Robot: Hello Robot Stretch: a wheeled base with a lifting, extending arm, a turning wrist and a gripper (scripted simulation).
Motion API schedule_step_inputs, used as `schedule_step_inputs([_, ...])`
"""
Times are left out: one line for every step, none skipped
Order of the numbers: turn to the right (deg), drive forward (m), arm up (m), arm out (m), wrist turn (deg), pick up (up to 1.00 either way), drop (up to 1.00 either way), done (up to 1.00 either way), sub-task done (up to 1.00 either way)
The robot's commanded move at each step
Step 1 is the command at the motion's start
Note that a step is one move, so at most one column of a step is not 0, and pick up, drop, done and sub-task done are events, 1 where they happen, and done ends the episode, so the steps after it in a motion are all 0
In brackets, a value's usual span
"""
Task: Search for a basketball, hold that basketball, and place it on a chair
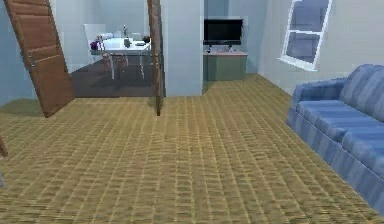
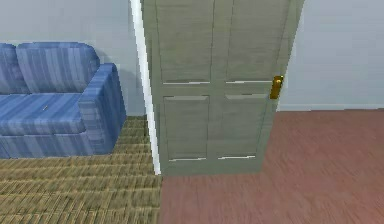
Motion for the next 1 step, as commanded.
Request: schedule_step_inputs([-6.0, 0.0, 0.0, 0.0, 0.0, 0.0, 0.0, 0.0, 0.0])
